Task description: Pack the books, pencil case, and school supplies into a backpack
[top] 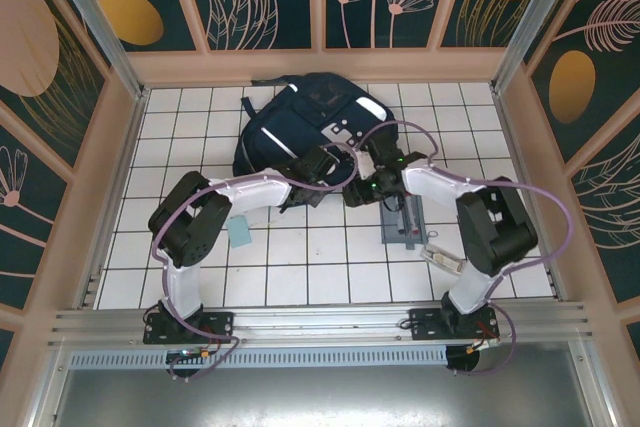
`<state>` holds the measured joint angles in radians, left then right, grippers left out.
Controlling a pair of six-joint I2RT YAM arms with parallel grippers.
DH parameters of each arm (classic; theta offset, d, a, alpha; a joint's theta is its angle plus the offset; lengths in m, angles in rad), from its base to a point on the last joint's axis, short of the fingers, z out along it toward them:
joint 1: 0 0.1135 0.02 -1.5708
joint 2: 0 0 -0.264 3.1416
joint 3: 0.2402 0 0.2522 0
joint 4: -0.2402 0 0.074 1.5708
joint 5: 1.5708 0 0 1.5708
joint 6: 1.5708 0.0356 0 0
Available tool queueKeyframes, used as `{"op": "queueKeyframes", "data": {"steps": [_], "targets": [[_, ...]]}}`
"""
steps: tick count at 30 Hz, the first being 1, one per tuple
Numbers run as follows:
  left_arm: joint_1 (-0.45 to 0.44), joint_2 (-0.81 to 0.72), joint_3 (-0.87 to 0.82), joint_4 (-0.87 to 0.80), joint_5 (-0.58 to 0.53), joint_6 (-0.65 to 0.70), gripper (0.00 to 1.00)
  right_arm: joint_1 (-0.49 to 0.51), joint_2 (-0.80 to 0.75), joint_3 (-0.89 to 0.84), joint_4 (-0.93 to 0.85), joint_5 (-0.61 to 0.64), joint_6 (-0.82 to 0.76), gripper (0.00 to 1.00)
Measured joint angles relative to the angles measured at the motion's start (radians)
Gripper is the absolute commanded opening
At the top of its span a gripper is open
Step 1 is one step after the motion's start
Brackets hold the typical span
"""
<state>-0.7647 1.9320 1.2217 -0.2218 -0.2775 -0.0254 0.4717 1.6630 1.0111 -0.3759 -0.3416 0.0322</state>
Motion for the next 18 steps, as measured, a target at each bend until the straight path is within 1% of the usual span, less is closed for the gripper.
{"op": "queueKeyframes", "data": {"steps": [1, 2, 5, 9, 13, 18], "targets": [[0.0, -0.008, -0.009, 0.01, -0.001, 0.0, 0.05, -0.026, -0.029, -0.019, 0.015, -0.008, 0.023, 0.65], [0.0, -0.014, -0.016, 0.014, -0.002, 0.0, 0.05, -0.048, -0.051, -0.03, 0.031, -0.017, 0.039, 0.66], [0.0, -0.032, -0.033, 0.025, -0.006, 0.0, 0.06, -0.125, -0.106, -0.045, 0.091, -0.04, 0.113, 0.73], [0.0, -0.051, -0.043, 0.029, -0.008, -0.001, 0.07, -0.191, -0.104, -0.047, 0.198, -0.049, 0.241, 0.73], [0.0, -0.054, -0.046, 0.032, -0.003, -0.001, 0.07, -0.199, -0.066, -0.069, 0.332, -0.05, 0.391, 0.73], [0.001, -0.054, -0.052, 0.041, 0.008, -0.005, 0.07, -0.198, 0.046, -0.097, 0.504, -0.051, 0.566, 0.73]]}}
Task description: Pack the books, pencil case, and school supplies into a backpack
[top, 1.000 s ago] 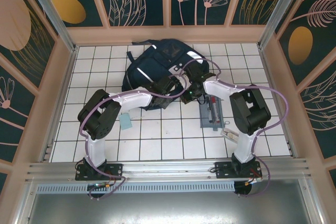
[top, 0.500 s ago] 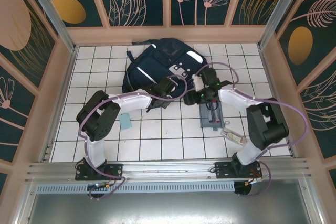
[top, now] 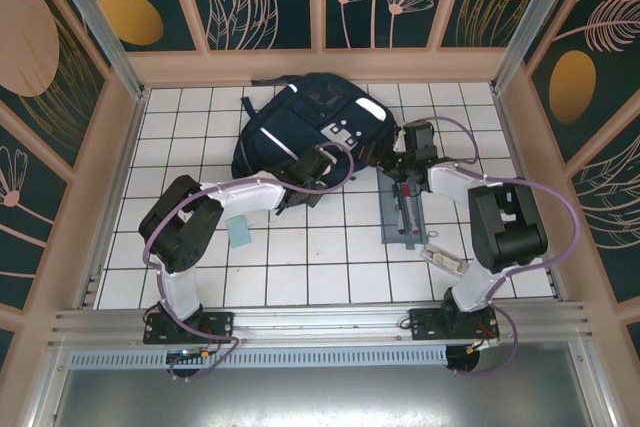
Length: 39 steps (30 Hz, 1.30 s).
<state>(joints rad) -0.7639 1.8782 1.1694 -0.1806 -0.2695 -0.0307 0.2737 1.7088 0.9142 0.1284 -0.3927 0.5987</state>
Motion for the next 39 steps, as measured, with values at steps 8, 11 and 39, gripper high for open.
{"op": "queueKeyframes", "data": {"steps": [8, 11, 39], "targets": [[0.0, -0.008, -0.036, 0.045, -0.002, -0.002, 0.07, 0.001, 0.108, -0.003, 0.211, -0.009, 0.16, 0.18], [0.0, -0.009, -0.051, 0.074, -0.009, 0.005, 0.06, 0.001, 0.11, -0.002, 0.241, -0.023, 0.187, 0.0], [0.115, -0.297, -0.071, 0.041, 0.265, -0.315, 0.63, 0.212, -0.018, -0.095, 0.375, 0.286, 0.703, 0.0]]}}
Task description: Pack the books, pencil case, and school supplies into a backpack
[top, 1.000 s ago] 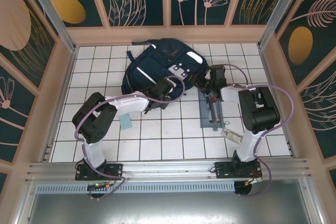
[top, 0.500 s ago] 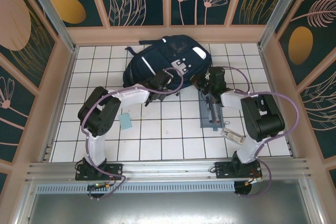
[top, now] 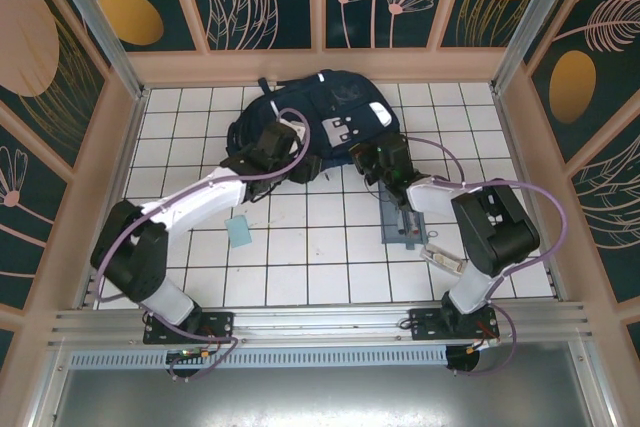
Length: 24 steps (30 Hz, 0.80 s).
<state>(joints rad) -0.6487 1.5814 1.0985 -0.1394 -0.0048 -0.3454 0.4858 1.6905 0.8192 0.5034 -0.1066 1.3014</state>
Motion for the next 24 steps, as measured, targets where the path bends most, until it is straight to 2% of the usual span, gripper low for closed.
{"op": "queueKeyframes", "data": {"steps": [5, 10, 24], "targets": [[-0.018, 0.024, -0.046, 0.079, 0.072, -0.11, 0.61, 0.017, 0.005, 0.026, 0.0, 0.014, 0.052, 0.0], [-0.045, 0.077, -0.083, 0.156, 0.077, -0.194, 0.62, 0.018, 0.008, 0.039, 0.0, 0.026, 0.094, 0.0], [-0.055, 0.242, -0.042, 0.255, -0.046, -0.243, 0.64, 0.02, 0.008, 0.073, -0.013, 0.029, 0.161, 0.0]]}}
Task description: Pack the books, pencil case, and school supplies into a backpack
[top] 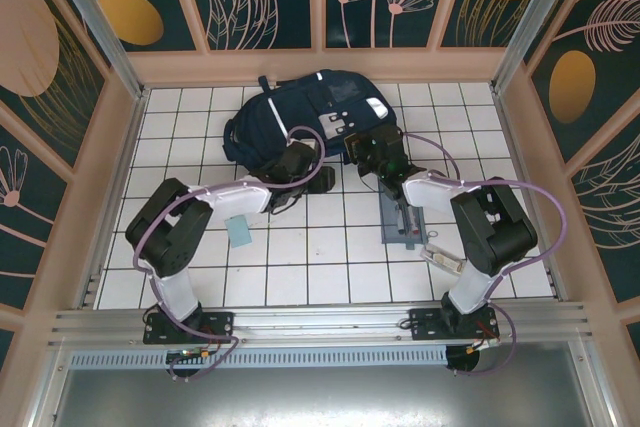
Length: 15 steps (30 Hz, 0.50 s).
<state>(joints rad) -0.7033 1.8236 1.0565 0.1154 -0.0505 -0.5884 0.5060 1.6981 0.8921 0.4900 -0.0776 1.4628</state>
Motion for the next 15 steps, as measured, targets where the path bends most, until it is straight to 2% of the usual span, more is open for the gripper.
{"op": "queueKeyframes", "data": {"steps": [4, 9, 11, 15], "targets": [[0.0, 0.045, 0.065, 0.001, -0.039, 0.011, 0.63, 0.0, 0.0, 0.0, 0.0, 0.005, 0.014, 0.0], [0.001, 0.08, 0.133, -0.004, -0.069, 0.032, 0.56, 0.001, 0.0, -0.001, 0.011, 0.016, 0.03, 0.0], [0.001, 0.096, 0.151, -0.007, -0.083, 0.043, 0.48, 0.001, 0.0, -0.002, 0.021, 0.022, 0.037, 0.0], [0.002, 0.117, 0.159, -0.008, -0.101, 0.064, 0.23, 0.0, 0.0, -0.005, 0.03, 0.026, 0.04, 0.0]]}}
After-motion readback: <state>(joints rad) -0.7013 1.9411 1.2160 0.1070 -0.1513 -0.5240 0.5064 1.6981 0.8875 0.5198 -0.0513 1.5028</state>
